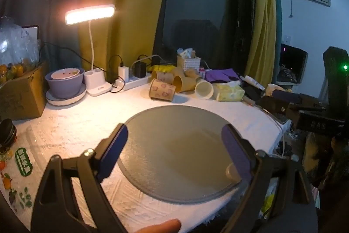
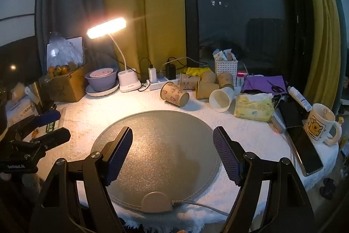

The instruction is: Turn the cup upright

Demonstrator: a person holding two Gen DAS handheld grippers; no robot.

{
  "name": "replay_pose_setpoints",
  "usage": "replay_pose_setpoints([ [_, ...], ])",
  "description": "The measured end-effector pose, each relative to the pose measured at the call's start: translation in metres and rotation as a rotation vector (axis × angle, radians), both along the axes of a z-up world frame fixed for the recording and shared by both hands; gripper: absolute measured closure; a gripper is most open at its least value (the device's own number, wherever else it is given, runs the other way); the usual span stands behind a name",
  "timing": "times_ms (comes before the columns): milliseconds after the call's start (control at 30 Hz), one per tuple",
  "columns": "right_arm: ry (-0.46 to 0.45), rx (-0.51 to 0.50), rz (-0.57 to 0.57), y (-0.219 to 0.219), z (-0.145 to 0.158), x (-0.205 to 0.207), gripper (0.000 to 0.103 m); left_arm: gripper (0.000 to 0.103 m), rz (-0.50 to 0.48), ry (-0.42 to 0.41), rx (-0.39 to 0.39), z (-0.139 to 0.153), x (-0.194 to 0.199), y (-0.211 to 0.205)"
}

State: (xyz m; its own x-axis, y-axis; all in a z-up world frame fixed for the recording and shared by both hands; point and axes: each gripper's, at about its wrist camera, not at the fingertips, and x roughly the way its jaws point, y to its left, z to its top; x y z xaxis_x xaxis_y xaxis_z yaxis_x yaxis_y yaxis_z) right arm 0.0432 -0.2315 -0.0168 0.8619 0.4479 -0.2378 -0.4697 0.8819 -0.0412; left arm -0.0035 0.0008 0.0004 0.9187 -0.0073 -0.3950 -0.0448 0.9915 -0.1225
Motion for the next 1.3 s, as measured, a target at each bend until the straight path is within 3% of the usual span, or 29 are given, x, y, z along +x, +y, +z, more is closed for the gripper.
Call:
replay_pose_setpoints([
  [467,-0.013,-0.005,0.017,0.0,0.001,-0.017,0.024,0.014,-0.018,-0.009,-0.017,0.004,0.0,0.001],
  [1300,-0.025,-0.018,0.003,0.001,0.001,-0.012,0.024,0.014,-0.027,-0.008,-0.025,0.003,-0.001,0.002],
])
